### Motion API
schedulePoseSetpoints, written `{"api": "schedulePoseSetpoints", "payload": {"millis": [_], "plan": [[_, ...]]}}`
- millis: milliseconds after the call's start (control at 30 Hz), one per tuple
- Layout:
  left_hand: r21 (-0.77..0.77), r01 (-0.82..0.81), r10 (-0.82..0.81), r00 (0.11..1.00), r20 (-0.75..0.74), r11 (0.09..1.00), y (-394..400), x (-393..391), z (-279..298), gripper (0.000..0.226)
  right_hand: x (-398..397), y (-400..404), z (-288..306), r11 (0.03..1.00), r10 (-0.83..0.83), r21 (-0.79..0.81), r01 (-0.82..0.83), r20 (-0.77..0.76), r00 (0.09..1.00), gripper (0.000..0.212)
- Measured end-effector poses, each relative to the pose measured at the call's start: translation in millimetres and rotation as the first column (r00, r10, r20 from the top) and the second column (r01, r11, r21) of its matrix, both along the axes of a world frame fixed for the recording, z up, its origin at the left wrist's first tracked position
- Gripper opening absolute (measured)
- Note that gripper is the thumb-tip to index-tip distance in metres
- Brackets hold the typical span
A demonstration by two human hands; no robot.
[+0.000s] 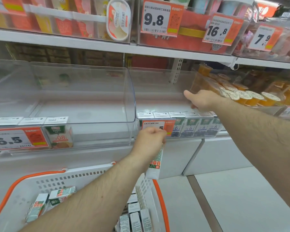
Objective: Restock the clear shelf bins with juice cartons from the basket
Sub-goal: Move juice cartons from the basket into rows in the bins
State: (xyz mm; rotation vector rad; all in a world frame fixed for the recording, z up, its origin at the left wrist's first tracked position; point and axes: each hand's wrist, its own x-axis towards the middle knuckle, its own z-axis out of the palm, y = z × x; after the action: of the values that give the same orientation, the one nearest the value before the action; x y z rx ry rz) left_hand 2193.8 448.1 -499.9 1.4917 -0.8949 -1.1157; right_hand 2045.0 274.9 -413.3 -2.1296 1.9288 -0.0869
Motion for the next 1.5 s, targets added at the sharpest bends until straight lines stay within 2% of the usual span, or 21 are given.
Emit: {"api": "schedulePoseSetpoints", "payload": {"millis": [67,100,167,233,300,367,433,533,600,667,733,767,800,867,967,1000,1067,1200,1300,1400,1500], "plan": [[0.027,-0.025,0.03,0.974,-0.223,0.999,13,10,5,0.015,13,29,7,0.944,0.083,-0.326,-0.059,0.061,0.995,0.056],[0.05,-0.035,0.05,0.941,-0.334,0.998,20,15,7,0.018,21,48,8,0.901,0.143,-0.429,-0.067,0.146,0.979,0.047],[0.083,-0.055,0.089,0.867,-0.49,0.995,36,27,12,0.027,39,93,7,0.869,0.264,-0.488,-0.082,0.319,0.91,0.029],[0.082,-0.074,0.108,0.813,-0.572,0.994,49,38,15,0.035,57,138,0,0.921,0.32,-0.349,-0.173,0.424,0.847,0.015],[0.076,-0.079,0.109,0.766,-0.634,0.994,63,47,24,0.038,70,176,-11,0.949,0.289,-0.041,-0.314,0.516,0.806,0.005],[0.084,-0.072,0.11,0.715,-0.691,0.994,76,54,34,0.036,79,204,-19,0.881,0.233,0.243,-0.405,0.521,0.821,0.03],[0.097,-0.086,0.13,0.66,-0.74,0.992,88,62,42,0.034,86,223,-28,0.834,0.225,0.334,-0.439,0.52,0.824,0.054],[0.088,-0.088,0.124,0.651,-0.749,0.992,102,78,48,0.039,100,242,-35,0.855,0.184,0.305,-0.42,0.578,0.795,0.054],[0.07,-0.035,0.074,0.712,-0.698,0.997,111,93,48,0.044,107,248,-34,0.87,0.098,0.315,-0.379,0.644,0.759,0.044],[0.056,0.005,0.027,0.836,-0.548,0.998,123,111,47,0.041,112,251,-29,0.844,-0.02,0.38,-0.378,0.727,0.686,0.035],[0.019,0.014,-0.008,0.962,-0.274,1.0,135,130,46,0.028,116,254,-24,0.826,-0.065,0.406,-0.392,0.759,0.648,0.026],[-0.011,0.03,-0.031,0.993,-0.115,0.999,141,139,46,0.025,119,256,-22,0.828,-0.058,0.396,-0.397,0.764,0.643,0.022],[-0.048,0.063,-0.061,0.998,0.032,0.997,148,150,46,0.031,124,258,-20,0.838,-0.029,0.372,-0.4,0.763,0.646,0.019],[-0.09,0.19,-0.156,0.943,0.294,0.978,158,164,47,0.053,129,261,-16,0.862,0.071,0.298,-0.409,0.729,0.681,0.017],[-0.044,0.35,-0.248,0.739,0.626,0.936,171,177,40,0.082,145,269,-13,0.902,0.242,0.149,-0.404,0.602,0.761,0.022],[-0.029,0.379,-0.267,0.702,0.661,0.925,174,180,37,0.082,151,273,-12,0.913,0.28,0.09,-0.397,0.569,0.774,0.026],[-0.011,0.42,-0.312,0.69,0.654,0.907,178,187,30,0.074,163,283,-12,0.915,0.346,-0.009,-0.403,0.531,0.774,0.037],[-0.057,0.444,-0.344,0.762,0.55,0.894,184,197,22,0.071,177,296,-15,0.844,0.51,-0.125,-0.521,0.487,0.709,0.058],[-0.122,0.427,-0.325,0.818,0.475,0.896,186,202,18,0.053,183,302,-17,0.789,0.6,-0.205,-0.579,0.464,0.652,0.062],[-0.155,0.417,-0.323,0.85,0.416,0.896,188,208,16,0.045,189,302,-21,0.764,0.627,-0.272,-0.585,0.526,0.574,0.063],[-0.115,0.478,-0.407,0.832,0.376,0.871,187,220,15,0.061,192,296,-24,0.744,0.613,-0.245,-0.621,0.619,0.49,0.062]]}}
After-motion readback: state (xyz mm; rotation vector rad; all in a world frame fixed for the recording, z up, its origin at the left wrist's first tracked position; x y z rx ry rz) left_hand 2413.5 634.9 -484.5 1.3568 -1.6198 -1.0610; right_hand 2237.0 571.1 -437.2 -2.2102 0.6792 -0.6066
